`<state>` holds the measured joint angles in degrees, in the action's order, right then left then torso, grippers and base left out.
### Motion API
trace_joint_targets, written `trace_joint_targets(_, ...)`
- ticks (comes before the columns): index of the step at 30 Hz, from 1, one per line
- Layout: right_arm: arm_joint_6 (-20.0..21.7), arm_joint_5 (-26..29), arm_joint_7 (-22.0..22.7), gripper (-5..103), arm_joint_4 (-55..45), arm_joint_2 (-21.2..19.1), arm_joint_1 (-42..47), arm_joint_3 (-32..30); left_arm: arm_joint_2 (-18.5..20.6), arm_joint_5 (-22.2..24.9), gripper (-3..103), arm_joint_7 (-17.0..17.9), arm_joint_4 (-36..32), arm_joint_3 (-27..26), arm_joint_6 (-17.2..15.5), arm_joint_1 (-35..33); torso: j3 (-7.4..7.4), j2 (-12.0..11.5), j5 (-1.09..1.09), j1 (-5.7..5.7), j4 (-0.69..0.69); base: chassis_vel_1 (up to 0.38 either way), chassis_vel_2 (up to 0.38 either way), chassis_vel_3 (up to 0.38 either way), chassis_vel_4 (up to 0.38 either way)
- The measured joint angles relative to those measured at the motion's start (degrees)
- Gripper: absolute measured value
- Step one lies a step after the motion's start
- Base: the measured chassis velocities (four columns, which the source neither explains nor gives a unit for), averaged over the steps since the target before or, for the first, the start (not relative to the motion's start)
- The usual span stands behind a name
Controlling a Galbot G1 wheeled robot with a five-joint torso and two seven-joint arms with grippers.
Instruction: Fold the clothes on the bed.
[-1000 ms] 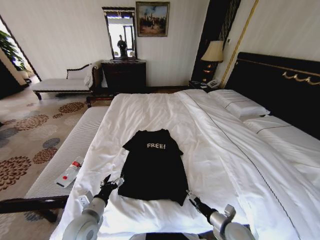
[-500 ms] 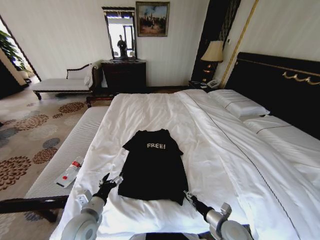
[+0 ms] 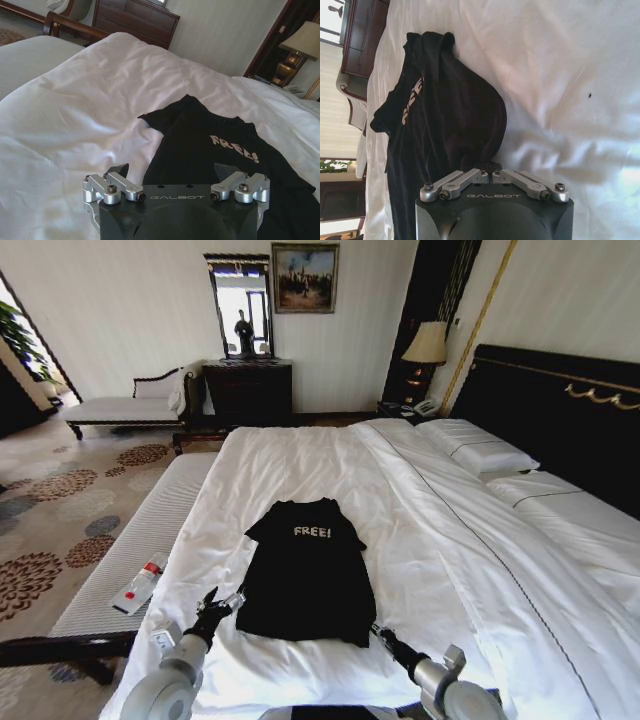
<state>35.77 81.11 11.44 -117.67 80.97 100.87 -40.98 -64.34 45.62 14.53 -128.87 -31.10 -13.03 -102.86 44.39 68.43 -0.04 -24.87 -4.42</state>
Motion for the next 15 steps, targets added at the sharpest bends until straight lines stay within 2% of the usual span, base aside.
trace_joint_targets(4, -0.03, 2.05, 1.42, 0, -0.31, -1.18, -1.32, -3.0, -0.49, -0.02, 97, 0.08, 0.0, -0.29, -0.1, -2.12, 0.0, 0.0, 0.0, 0.0, 0.01, 0.0, 0.0, 0.0, 0.0)
trace_joint_targets(8, -0.04, 5.72, 3.35, 0, 0.49, -4.06, -4.42, -7.45, -0.95, 0.36, 97, -0.22, -0.01, -1.54, -0.1, -3.85, 0.0, 0.0, 0.01, 0.0, 0.01, 0.0, 0.0, 0.0, 0.0)
trace_joint_targets(15, -0.23, 9.79, 5.44, 0, 2.3, -7.15, -8.91, -10.63, -0.87, 1.44, 97, -1.71, -0.02, -4.2, -0.27, -6.44, 0.0, 0.0, 0.0, 0.0, 0.01, 0.0, 0.0, 0.0, 0.0)
